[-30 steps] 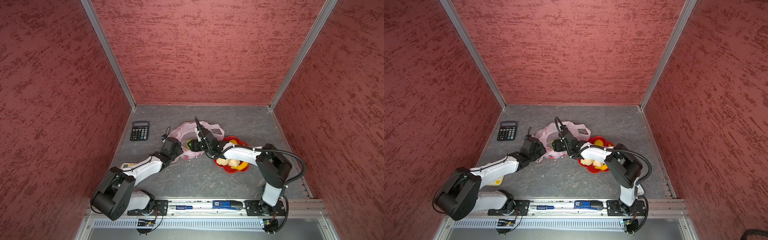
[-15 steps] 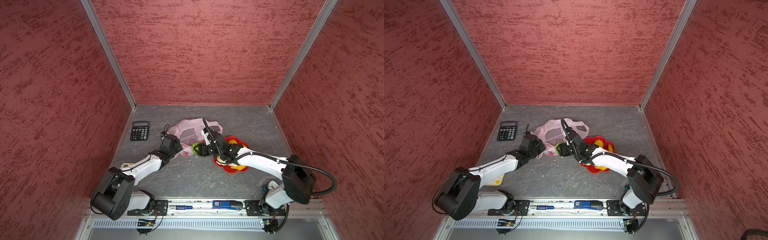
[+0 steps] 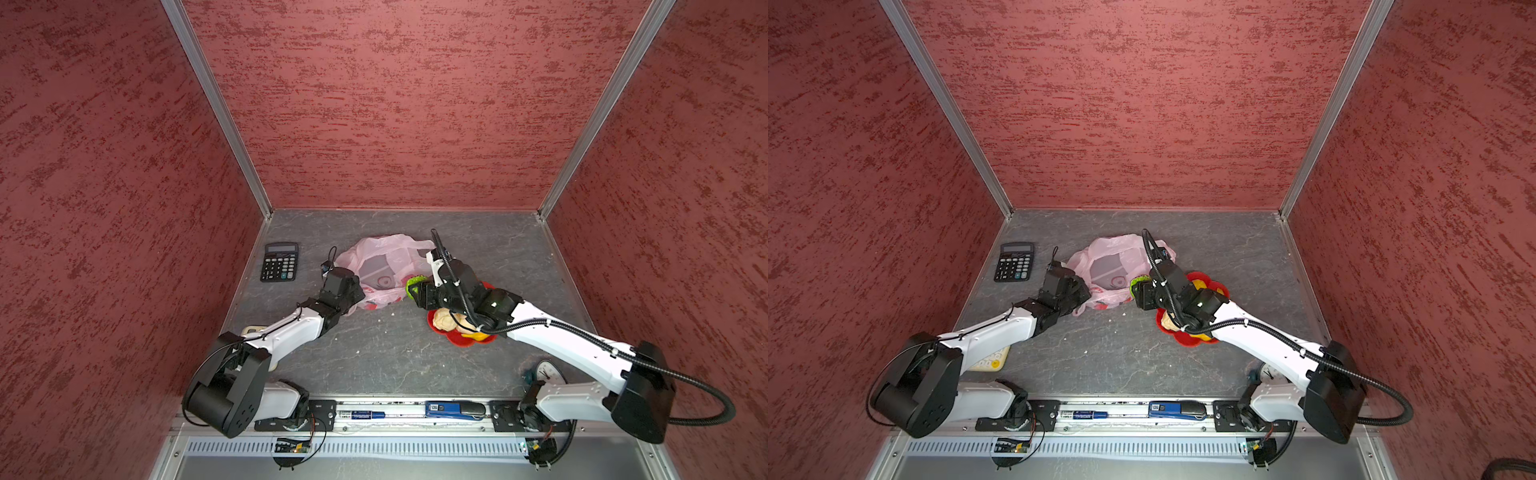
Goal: Take the fake fruits out of the plastic bag
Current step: 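Lift the green bumpy fruit out with the right gripper toward the red plate, then lower the green bumpy fruit onto the red plate and open the right gripper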
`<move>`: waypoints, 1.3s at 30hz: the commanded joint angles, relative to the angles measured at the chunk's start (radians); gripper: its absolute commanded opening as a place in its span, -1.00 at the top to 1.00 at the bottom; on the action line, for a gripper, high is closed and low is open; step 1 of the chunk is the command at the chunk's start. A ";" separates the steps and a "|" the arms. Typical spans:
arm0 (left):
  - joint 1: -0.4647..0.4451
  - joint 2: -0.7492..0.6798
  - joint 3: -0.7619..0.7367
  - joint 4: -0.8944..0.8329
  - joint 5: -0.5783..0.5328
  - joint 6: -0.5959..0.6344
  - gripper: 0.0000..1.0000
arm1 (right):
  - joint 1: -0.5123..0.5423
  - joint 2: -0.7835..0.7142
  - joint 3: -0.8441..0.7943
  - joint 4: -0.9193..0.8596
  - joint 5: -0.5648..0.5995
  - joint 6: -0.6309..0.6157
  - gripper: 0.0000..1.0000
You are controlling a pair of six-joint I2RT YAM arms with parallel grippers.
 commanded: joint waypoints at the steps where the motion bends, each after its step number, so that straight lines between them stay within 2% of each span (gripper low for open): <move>1: 0.005 -0.006 0.007 0.016 0.005 0.017 0.97 | -0.031 -0.039 0.008 -0.071 0.068 -0.031 0.31; 6: 0.004 -0.012 -0.002 0.017 0.009 0.014 0.97 | -0.095 -0.060 -0.006 -0.100 0.083 -0.055 0.31; 17: -0.005 -0.007 -0.004 0.014 0.012 0.008 0.98 | -0.250 -0.047 -0.058 -0.060 0.041 -0.102 0.31; 39: -0.008 -0.012 -0.009 0.002 0.004 0.008 0.97 | -0.341 0.153 -0.007 0.040 0.003 -0.146 0.33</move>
